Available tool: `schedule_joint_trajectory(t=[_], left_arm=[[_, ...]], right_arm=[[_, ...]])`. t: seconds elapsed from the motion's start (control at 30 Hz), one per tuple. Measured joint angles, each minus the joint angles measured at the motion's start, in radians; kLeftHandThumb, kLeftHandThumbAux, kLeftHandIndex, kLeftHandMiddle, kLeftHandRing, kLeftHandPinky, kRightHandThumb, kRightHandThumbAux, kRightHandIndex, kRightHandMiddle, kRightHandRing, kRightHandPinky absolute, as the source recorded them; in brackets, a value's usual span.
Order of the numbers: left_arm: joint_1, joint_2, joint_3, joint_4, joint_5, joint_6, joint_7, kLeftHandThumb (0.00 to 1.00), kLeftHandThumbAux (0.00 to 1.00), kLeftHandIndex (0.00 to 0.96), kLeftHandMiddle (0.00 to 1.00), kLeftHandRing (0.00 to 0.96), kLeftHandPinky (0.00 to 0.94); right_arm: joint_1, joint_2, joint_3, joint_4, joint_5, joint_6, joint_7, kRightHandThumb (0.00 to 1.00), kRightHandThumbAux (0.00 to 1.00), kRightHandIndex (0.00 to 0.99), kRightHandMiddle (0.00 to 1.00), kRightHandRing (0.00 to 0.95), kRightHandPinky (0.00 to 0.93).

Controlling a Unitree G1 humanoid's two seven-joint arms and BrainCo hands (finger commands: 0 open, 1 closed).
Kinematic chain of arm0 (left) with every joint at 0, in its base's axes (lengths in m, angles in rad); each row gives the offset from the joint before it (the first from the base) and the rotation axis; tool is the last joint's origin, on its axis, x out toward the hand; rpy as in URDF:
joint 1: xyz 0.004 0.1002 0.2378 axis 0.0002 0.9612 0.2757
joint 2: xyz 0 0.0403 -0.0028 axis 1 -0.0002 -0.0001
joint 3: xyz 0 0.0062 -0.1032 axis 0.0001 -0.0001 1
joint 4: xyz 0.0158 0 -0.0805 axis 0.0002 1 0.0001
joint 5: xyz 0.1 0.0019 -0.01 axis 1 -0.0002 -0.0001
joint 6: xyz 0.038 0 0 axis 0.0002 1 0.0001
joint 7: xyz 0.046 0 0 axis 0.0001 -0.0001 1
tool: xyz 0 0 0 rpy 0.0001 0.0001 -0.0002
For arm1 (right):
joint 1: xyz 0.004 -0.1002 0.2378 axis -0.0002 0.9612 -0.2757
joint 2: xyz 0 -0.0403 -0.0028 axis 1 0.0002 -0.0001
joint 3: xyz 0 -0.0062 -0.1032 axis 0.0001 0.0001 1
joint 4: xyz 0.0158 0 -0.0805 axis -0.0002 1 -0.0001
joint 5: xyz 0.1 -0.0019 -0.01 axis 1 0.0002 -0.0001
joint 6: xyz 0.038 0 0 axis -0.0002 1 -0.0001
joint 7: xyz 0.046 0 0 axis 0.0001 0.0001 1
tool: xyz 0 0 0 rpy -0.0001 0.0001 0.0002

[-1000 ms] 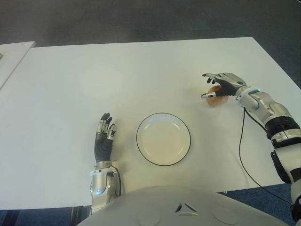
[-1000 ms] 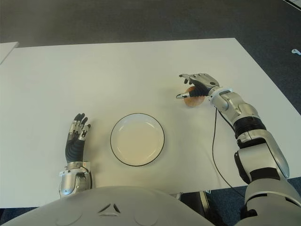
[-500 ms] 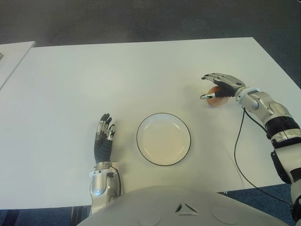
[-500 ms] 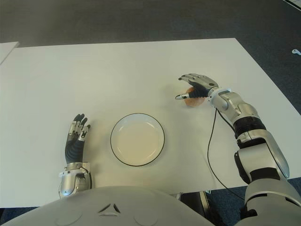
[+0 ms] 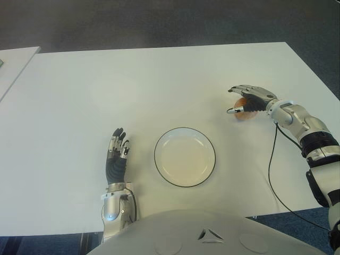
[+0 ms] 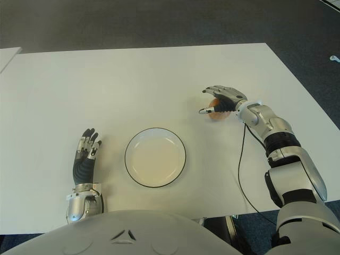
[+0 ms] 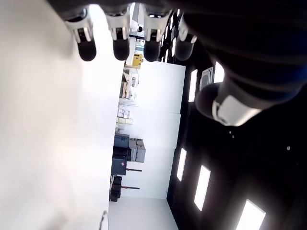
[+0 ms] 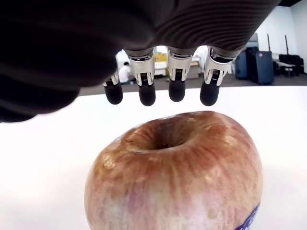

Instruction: Put the apples into the plate.

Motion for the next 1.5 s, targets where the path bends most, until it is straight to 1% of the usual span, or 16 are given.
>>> schedule_joint_trajectory(t=[0.37,0.53,0.9,1.17,1.5], left_arm=[[-0.001,0.002,0.001,-0.001,0.002,0.005,0.0,0.175,0.52,0.031,0.0,0.0,0.0],[-0.002,0.002,0.002,0.0,0.0,0.005,0.0,0.173,0.506,0.027,0.0,0.0,0.0],[-0.004,0.001,0.005,0.001,-0.014,0.002,-0.002,0.17,0.516,0.032,0.0,0.0,0.0],[-0.001,0.002,0.009,0.003,-0.023,-0.009,-0.012,0.178,0.517,0.034,0.002,0.0,0.0],[0.017,0.003,0.027,-0.001,-0.048,-0.027,-0.043,0.186,0.498,0.032,0.0,0.0,0.0]], right_arm=[[-0.001,0.0,0.007,0.015,-0.002,0.0,0.012,0.124,0.241,0.0,0.0,0.0,0.0],[-0.005,0.0,0.013,0.027,-0.007,0.001,0.011,0.131,0.244,0.0,0.0,0.0,0.0],[-0.022,0.004,0.021,0.075,-0.022,0.008,-0.024,0.148,0.224,0.0,0.0,0.0,0.0],[-0.041,0.027,0.039,0.144,-0.03,0.016,-0.11,0.168,0.213,0.0,0.0,0.0,0.0],[-0.013,0.074,0.073,0.216,-0.055,0.031,-0.295,0.217,0.227,0.0,0.0,0.0,0.0]])
